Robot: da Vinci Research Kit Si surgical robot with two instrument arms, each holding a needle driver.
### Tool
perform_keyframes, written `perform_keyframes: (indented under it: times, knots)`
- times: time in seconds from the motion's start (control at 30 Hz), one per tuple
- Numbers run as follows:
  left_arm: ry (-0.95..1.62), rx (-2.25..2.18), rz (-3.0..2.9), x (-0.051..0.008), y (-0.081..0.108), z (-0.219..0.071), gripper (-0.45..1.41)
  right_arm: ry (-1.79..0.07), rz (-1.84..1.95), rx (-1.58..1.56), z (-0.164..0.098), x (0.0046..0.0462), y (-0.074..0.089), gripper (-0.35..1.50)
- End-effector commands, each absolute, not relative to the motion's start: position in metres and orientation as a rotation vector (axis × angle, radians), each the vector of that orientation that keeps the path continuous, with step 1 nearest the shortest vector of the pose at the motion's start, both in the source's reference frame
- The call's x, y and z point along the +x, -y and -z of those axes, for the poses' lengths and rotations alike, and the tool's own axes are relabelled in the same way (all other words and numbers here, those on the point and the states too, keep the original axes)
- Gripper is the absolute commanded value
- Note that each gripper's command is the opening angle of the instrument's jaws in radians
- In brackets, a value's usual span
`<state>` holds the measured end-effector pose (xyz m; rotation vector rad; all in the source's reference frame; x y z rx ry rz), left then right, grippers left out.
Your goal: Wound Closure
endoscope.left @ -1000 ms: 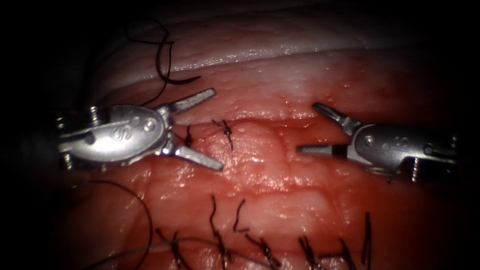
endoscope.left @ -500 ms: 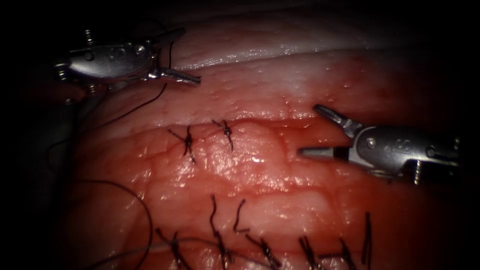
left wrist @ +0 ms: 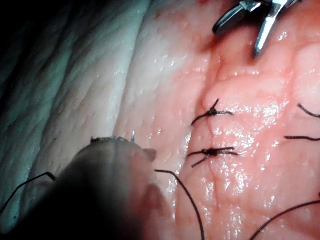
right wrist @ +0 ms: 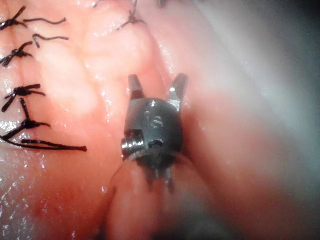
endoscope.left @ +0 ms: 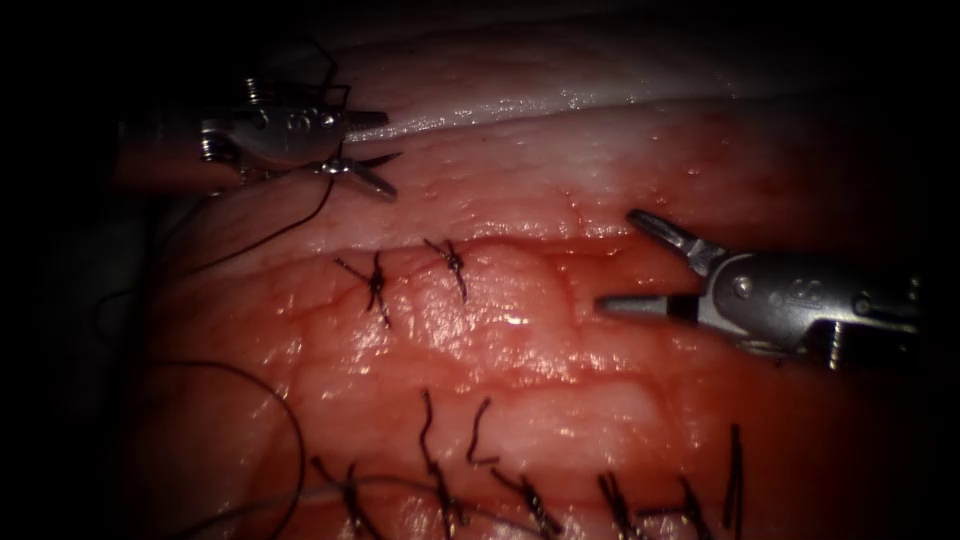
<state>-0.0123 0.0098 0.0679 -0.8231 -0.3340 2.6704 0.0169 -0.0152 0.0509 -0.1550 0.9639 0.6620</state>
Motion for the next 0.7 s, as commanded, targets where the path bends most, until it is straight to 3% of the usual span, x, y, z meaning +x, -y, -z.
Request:
perform_keyframes:
  times: [0.03,0.07,0.13,0.23,0.43,0.7]
  knots:
    - [0.329,-0.822,-2.673,-0.0127,-0.0102,-0.0688,0.39,-0.966,-0.661,-0.153,-0.0514,0.0177,0.0153,1.14]
    - [0.328,-0.823,-2.674,-0.0126,-0.0102,-0.069,0.36,-0.966,-0.661,-0.153,-0.0514,0.0177,0.0154,1.14]
    - [0.329,-0.82,-2.674,-0.0124,-0.0103,-0.0693,0.12,-0.966,-0.661,-0.153,-0.0513,0.0177,0.0154,1.14]
    - [0.331,-0.819,-2.673,-0.0123,-0.0104,-0.0693,-0.45,-0.966,-0.661,-0.153,-0.0513,0.0177,0.0154,1.14]
    - [0.319,-0.866,-2.637,-0.0126,-0.0106,-0.0678,-0.45,-0.962,-0.662,-0.15,-0.0512,0.0177,0.0151,1.14]
    - [0.061,-1.237,-2.572,-0.0143,-0.011,-0.0633,-0.45,-0.971,-0.724,-0.098,-0.0508,0.0176,0.0138,1.03]
